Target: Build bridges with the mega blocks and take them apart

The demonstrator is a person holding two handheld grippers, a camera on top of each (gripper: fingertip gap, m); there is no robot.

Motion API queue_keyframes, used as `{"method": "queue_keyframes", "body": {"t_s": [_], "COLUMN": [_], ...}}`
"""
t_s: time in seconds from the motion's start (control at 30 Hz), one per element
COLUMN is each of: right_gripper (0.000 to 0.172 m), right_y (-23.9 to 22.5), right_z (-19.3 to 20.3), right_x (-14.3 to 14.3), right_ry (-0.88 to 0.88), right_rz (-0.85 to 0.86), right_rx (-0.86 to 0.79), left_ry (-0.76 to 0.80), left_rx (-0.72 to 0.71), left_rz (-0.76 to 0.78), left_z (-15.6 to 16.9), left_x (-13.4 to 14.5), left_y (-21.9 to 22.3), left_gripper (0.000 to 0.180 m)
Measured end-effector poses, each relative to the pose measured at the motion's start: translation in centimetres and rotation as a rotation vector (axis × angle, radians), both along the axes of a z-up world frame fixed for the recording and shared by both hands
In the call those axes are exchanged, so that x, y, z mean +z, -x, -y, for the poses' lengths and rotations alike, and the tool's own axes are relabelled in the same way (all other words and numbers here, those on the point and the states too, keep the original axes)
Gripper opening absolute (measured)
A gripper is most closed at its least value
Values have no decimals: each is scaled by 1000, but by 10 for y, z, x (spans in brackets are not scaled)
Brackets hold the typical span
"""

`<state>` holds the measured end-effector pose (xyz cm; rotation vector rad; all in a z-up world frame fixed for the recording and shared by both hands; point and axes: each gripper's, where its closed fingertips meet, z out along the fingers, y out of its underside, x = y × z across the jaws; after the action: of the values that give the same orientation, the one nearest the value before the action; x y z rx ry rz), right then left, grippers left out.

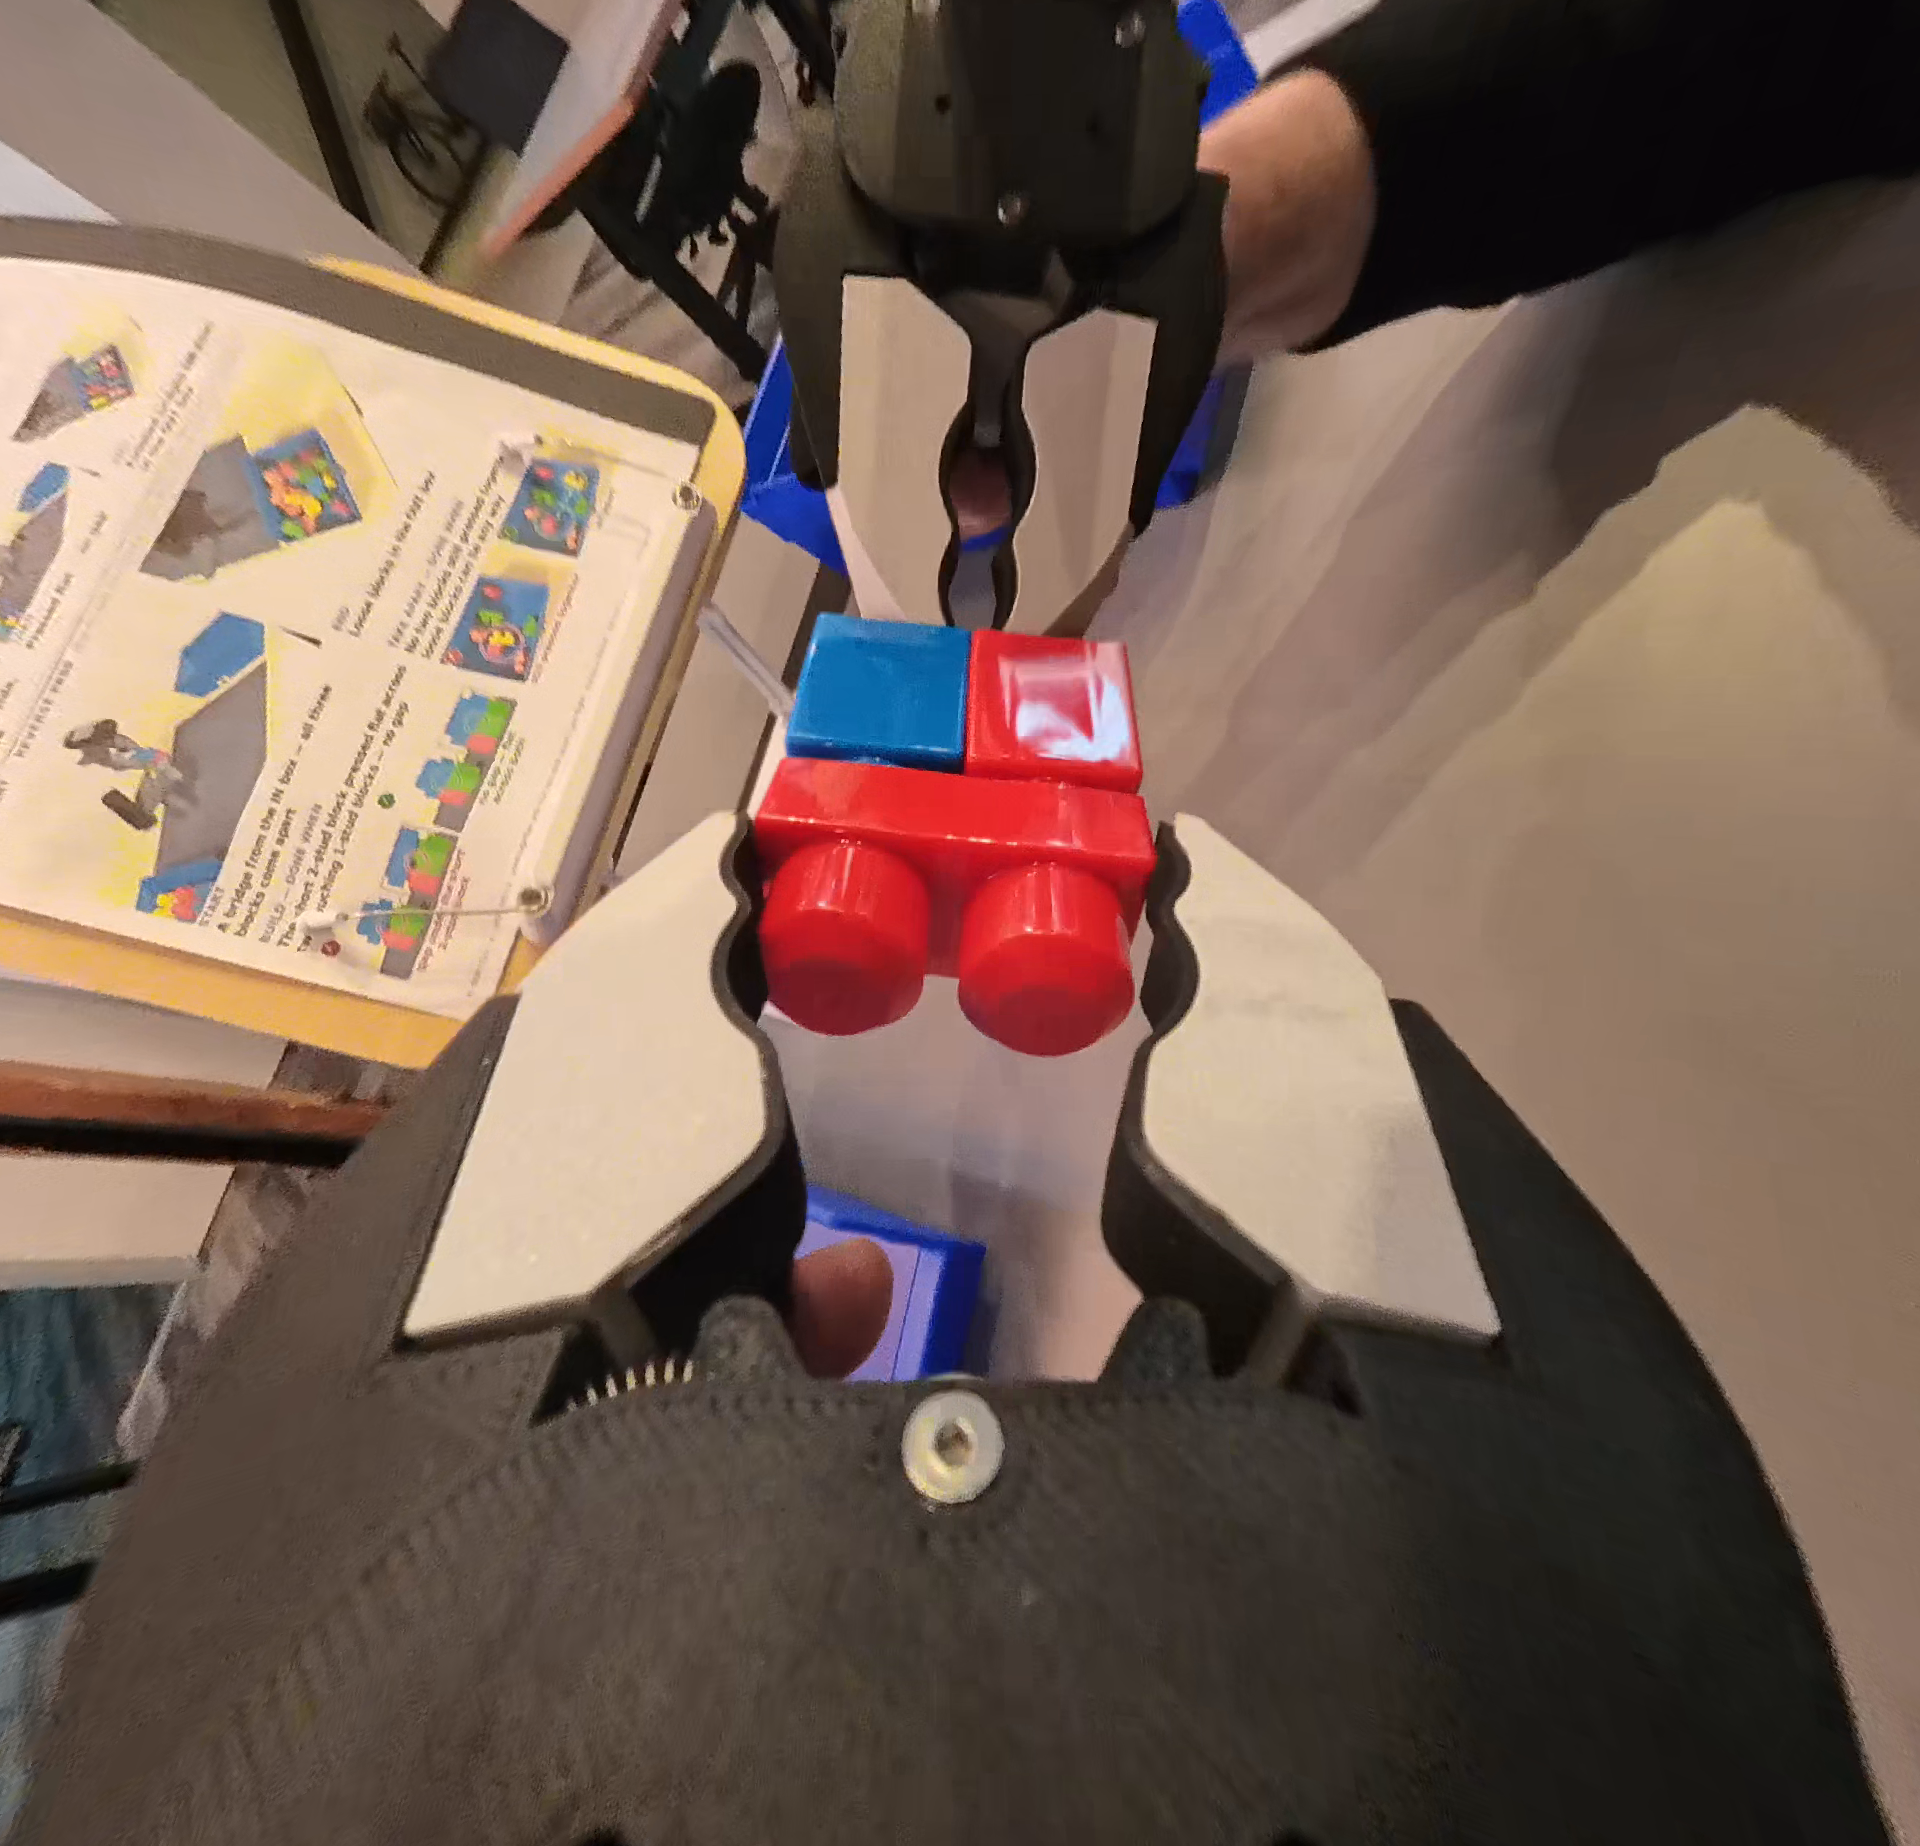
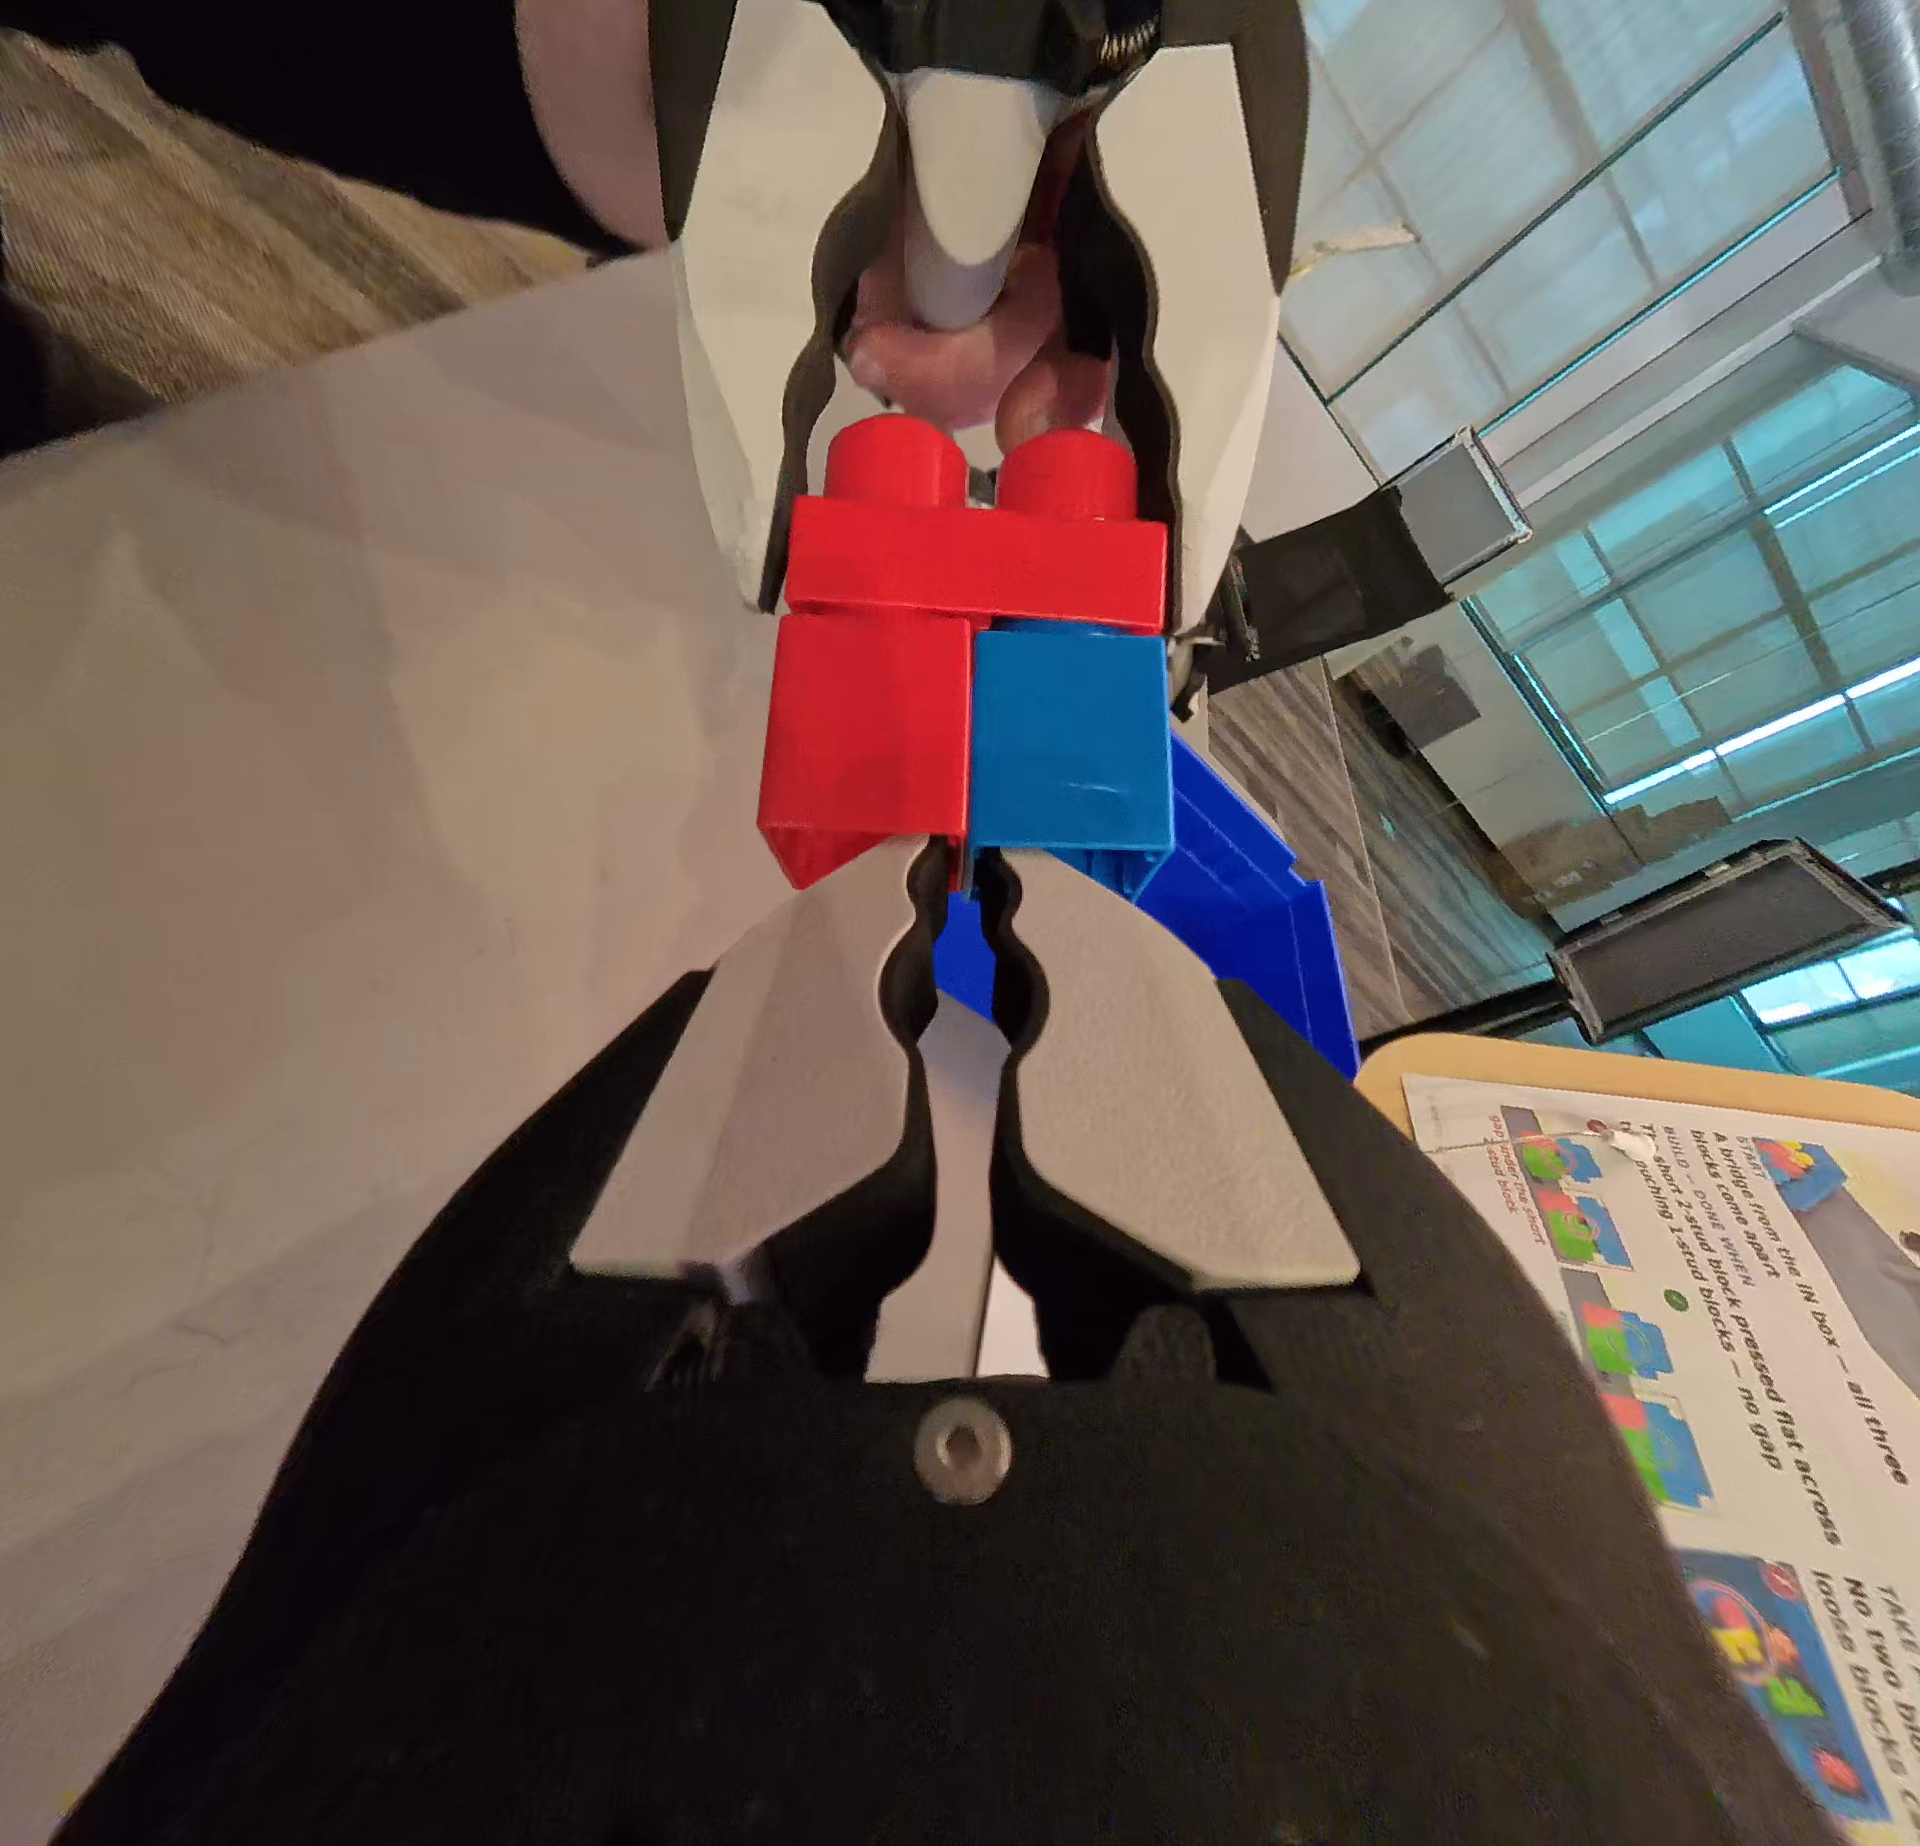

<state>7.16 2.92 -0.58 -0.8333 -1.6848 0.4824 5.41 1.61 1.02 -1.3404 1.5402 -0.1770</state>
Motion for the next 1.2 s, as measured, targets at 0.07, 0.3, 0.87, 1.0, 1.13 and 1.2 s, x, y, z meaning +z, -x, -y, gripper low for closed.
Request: {"method": "queue_keyframes", "body": {"t_s": [0.07,0.3,0.87,1.0,1.13,1.2], "right_gripper": [5,6,6,6,6,6], "right_y": [0,0,3,3,4,5], "right_z": [3,12,16,16,19,20], "right_x": [4,13,13,19,25,27], "right_ry": [24,84,191,262,329,355], "right_rz": [-23,-72,-114,-170,-232,-253], "right_rx": [19,74,125,153,180,195], "left_ry": [16,64,130,167,202,230], "left_rx": [-29,-116,-154,-175,-202,-218], "left_rz": [60,248,398,478,582,645], "left_z": [3,14,17,17,17,18], "left_x": [6,23,32,41,51,54], "left_y": [-2,-9,-9,-9,-7,-6], "left_gripper": [71,70,70,70,69,69]}}
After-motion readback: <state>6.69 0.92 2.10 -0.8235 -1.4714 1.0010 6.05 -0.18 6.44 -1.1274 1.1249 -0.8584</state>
